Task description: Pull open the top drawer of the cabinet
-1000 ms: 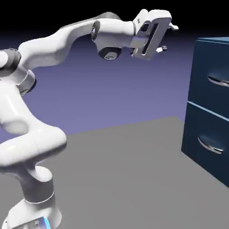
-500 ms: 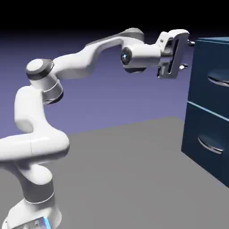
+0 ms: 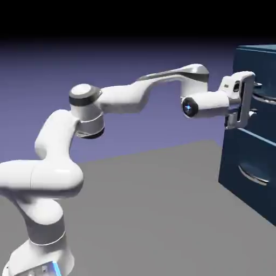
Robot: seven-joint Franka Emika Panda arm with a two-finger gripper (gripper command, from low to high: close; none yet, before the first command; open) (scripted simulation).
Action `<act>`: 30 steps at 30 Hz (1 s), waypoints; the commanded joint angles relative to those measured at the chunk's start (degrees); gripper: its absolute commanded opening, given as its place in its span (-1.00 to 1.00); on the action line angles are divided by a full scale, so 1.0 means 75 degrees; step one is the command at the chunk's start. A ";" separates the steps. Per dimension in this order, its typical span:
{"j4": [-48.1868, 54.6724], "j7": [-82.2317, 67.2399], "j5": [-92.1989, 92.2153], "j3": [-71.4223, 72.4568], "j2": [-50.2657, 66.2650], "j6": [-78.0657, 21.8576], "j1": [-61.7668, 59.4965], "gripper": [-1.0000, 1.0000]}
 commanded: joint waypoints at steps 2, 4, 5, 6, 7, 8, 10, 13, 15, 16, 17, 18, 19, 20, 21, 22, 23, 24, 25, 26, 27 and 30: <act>0.0421 0.0114 -0.0023 0.0099 -0.0053 0.0135 -0.0293 0.00; 0.0421 0.0114 -0.0023 0.0099 -0.0053 0.0135 -0.0293 -1.00; 0.0144 0.0041 0.0001 0.0037 -0.0024 0.0041 -0.0107 -1.00; -0.0132 -0.0030 0.0023 -0.0026 0.0006 -0.0053 0.0080 -1.00; -0.0409 -0.0098 0.0040 -0.0093 0.0033 -0.0146 0.0270 -1.00; -0.0686 -0.0164 0.0055 -0.0161 0.0060 -0.0237 0.0462 -1.00; -0.1240 -0.0288 0.0073 -0.0308 0.0110 -0.0416 0.0851 -1.00; -0.2070 -0.0456 0.0078 -0.0551 0.0171 -0.0674 0.1453 -1.00; -0.2623 -0.0555 0.0065 -0.0730 0.0201 -0.0837 0.1866 -1.00; -0.2900 -0.0601 0.0053 -0.0825 0.0212 -0.0916 0.2077 -1.00; -0.3177 -0.0644 0.0039 -0.0923 0.0219 -0.0992 0.2290 -1.00; -0.3454 -0.0683 0.0020 -0.1025 0.0223 -0.1067 0.2506 -1.00; -0.3731 -0.0720 -0.0002 -0.1130 0.0224 -0.1139 0.2725 -1.00; -0.4007 -0.0754 -0.0028 -0.1240 0.0220 -0.1208 0.2948 -1.00; -0.4284 -0.0784 -0.0057 -0.1353 0.0212 -0.1275 0.3173 -1.00; -0.4561 -0.0811 -0.0091 -0.1470 0.0200 -0.1339 0.3401 -1.00; -0.4838 -0.0834 -0.0129 -0.1591 0.0182 -0.1400 0.3633 -1.00; -0.5115 -0.0854 -0.0172 -0.1716 0.0158 -0.1458 0.3868 -1.00; -0.5391 -0.0869 -0.0220 -0.1845 0.0129 -0.1512 0.4107 -1.00; -0.5668 -0.0881 -0.0272 -0.1977 0.0094 -0.1562 0.4349 -1.00; -0.5945 -0.0887 -0.0331 -0.2113 0.0052 -0.1608 0.4595 -1.00; -0.6775 -0.0879 -0.0544 -0.2545 -0.0118 -0.1716 0.5358 -1.00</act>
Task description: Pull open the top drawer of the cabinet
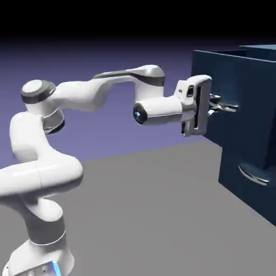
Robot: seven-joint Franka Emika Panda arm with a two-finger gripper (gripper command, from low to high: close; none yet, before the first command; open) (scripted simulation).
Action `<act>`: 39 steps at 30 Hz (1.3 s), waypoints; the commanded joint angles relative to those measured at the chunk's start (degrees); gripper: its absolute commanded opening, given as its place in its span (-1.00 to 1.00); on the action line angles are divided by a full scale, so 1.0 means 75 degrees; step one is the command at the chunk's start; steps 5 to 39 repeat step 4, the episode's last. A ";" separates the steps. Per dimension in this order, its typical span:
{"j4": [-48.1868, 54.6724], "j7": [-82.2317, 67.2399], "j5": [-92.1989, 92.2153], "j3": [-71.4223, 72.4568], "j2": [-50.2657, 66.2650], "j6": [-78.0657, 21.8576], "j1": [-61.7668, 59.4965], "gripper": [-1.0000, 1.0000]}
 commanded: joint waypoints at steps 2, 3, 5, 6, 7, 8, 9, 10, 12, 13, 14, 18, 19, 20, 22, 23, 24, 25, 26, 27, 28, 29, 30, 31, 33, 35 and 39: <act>-0.0012 -0.0016 0.0018 -0.0007 -0.0003 -0.0001 0.0011 1.00; -0.0012 -0.0016 0.0018 -0.0007 -0.0003 -0.0001 0.0011 1.00; -0.0288 0.0000 -0.0082 -0.0167 -0.0083 -0.0010 0.0287 1.00; -0.0288 0.0000 -0.0082 -0.0167 -0.0083 -0.0010 0.0287 1.00; -0.0288 0.0000 -0.0082 -0.0167 -0.0083 -0.0010 0.0287 1.00; -0.0288 0.0000 -0.0082 -0.0167 -0.0083 -0.0010 0.0287 1.00; -0.0288 0.0000 -0.0082 -0.0167 -0.0083 -0.0010 0.0287 1.00; -0.0288 0.0000 -0.0082 -0.0167 -0.0083 -0.0010 0.0287 1.00; -0.0288 0.0000 -0.0082 -0.0167 -0.0083 -0.0010 0.0287 1.00; -0.0288 0.0000 -0.0082 -0.0167 -0.0083 -0.0010 0.0287 1.00; -0.0288 0.0000 -0.0082 -0.0167 -0.0083 -0.0010 0.0287 1.00; -0.0288 0.0000 -0.0082 -0.0167 -0.0083 -0.0010 0.0287 1.00; -0.0288 0.0000 -0.0082 -0.0167 -0.0083 -0.0010 0.0287 1.00; -0.0288 0.0000 -0.0082 -0.0167 -0.0083 -0.0010 0.0287 1.00; -0.0288 0.0000 -0.0082 -0.0167 -0.0083 -0.0010 0.0287 1.00; -0.0288 0.0000 -0.0082 -0.0167 -0.0083 -0.0010 0.0287 1.00; -0.0288 0.0000 -0.0082 -0.0167 -0.0083 -0.0010 0.0287 1.00; -0.0288 0.0000 -0.0082 -0.0167 -0.0083 -0.0010 0.0287 1.00; -0.0288 0.0000 -0.0082 -0.0167 -0.0083 -0.0010 0.0287 1.00; -0.0288 0.0000 -0.0082 -0.0167 -0.0083 -0.0010 0.0287 1.00; -0.0288 0.0000 -0.0082 -0.0167 -0.0083 -0.0010 0.0287 1.00; -0.0288 0.0000 -0.0082 -0.0167 -0.0083 -0.0010 0.0287 1.00; -0.0288 0.0000 -0.0082 -0.0167 -0.0083 -0.0010 0.0287 1.00; -0.0288 0.0000 -0.0082 -0.0167 -0.0083 -0.0010 0.0287 1.00; -0.0288 0.0000 -0.0082 -0.0167 -0.0083 -0.0010 0.0287 1.00; -0.0288 0.0000 -0.0082 -0.0167 -0.0083 -0.0010 0.0287 1.00; -0.0288 0.0000 -0.0082 -0.0167 -0.0083 -0.0010 0.0287 1.00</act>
